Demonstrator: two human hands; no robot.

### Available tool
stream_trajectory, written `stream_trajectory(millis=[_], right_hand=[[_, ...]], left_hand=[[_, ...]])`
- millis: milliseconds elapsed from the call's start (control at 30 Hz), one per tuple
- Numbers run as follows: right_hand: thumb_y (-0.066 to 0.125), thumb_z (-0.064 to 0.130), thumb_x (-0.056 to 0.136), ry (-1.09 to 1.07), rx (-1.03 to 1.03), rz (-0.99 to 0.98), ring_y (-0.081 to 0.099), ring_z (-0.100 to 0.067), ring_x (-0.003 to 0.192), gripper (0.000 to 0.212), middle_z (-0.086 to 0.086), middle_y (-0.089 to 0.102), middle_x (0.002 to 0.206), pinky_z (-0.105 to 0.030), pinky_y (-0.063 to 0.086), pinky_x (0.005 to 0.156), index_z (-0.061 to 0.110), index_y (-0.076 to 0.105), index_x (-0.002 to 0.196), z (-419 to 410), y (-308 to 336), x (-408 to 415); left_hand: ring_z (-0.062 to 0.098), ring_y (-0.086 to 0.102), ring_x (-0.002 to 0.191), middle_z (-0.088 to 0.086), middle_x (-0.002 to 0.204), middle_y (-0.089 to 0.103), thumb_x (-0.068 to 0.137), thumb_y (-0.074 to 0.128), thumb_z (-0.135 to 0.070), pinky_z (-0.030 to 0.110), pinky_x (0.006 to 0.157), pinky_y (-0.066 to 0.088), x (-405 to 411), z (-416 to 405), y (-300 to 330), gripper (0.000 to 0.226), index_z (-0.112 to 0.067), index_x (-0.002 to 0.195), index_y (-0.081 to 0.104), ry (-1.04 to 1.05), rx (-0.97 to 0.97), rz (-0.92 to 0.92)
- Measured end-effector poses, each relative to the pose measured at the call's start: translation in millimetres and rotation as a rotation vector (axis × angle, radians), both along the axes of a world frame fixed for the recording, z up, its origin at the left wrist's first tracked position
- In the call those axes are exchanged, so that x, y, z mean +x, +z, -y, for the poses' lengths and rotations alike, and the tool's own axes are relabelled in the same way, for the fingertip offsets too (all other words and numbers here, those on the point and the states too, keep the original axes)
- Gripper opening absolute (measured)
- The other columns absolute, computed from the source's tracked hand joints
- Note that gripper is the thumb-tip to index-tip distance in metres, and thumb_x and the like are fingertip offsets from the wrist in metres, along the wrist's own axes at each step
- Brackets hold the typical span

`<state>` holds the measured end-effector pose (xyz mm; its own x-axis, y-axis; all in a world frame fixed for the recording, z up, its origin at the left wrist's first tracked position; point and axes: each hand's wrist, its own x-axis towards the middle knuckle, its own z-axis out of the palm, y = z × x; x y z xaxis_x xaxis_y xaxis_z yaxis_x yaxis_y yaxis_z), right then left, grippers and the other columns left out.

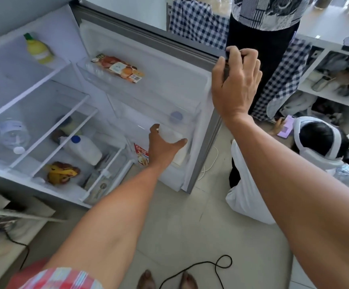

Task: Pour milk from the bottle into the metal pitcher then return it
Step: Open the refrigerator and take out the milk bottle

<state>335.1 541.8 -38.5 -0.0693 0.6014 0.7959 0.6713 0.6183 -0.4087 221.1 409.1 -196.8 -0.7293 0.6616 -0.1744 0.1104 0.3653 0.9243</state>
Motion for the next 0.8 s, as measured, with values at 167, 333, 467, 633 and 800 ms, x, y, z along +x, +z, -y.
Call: stream_trajectory(millis=[167, 333, 467, 633, 800], right_hand=[[0.054, 0.032, 0.099, 0.003, -0.011, -0.003, 0.058, -0.025, 0.094, 0.03, -0.011, 0.06, 0.106, -0.04, 0.046, 0.082, 0.011, 0.071, 0.112, 0, 1, 0], [0.054, 0.032, 0.099, 0.011, -0.024, -0.02, 0.057, -0.024, 0.096, 0.029, -0.01, 0.059, 0.106, -0.043, 0.046, 0.086, 0.012, 0.07, 0.111, 4, 1, 0], [0.054, 0.032, 0.099, 0.016, -0.033, -0.023, 0.057, -0.023, 0.096, 0.028, -0.009, 0.059, 0.107, -0.042, 0.046, 0.087, 0.012, 0.07, 0.111, 5, 1, 1], [0.053, 0.033, 0.099, 0.033, -0.046, -0.014, 0.057, -0.023, 0.096, 0.028, -0.008, 0.059, 0.107, -0.04, 0.045, 0.086, 0.013, 0.07, 0.11, 9, 2, 2], [0.052, 0.034, 0.1, 0.054, -0.076, -0.006, 0.055, -0.023, 0.1, 0.029, -0.008, 0.058, 0.109, -0.04, 0.042, 0.089, 0.014, 0.069, 0.113, 16, 2, 3]], left_hand=[[0.019, 0.052, 0.125, -0.002, 0.14, 0.049, 0.069, 0.086, -0.03, 0.026, 0.092, 0.042, 8, -4, 5, 0.091, -0.023, 0.148, 0.04, 0.039, -0.026, -0.056], [0.019, 0.059, 0.092, -0.001, 0.107, 0.053, 0.076, 0.08, -0.03, 0.024, 0.064, 0.046, 15, -6, 21, 0.071, -0.025, 0.139, 0.049, 0.054, -0.134, -0.193], [0.024, 0.068, 0.103, 0.005, 0.122, 0.07, 0.089, 0.071, -0.016, 0.038, 0.091, 0.058, 27, -14, 27, 0.085, -0.026, 0.16, 0.026, 0.178, -0.072, 0.063], [0.025, 0.063, 0.094, 0.004, 0.097, 0.065, 0.094, 0.073, -0.023, 0.028, 0.074, 0.051, 38, -24, 36, 0.021, -0.009, 0.101, 0.059, 0.405, -0.024, 0.37], [0.033, 0.069, 0.103, 0.015, 0.117, 0.074, 0.094, 0.063, -0.024, 0.034, 0.084, 0.051, 35, -19, 37, 0.039, 0.002, 0.122, 0.07, 0.367, -0.048, 0.515]])
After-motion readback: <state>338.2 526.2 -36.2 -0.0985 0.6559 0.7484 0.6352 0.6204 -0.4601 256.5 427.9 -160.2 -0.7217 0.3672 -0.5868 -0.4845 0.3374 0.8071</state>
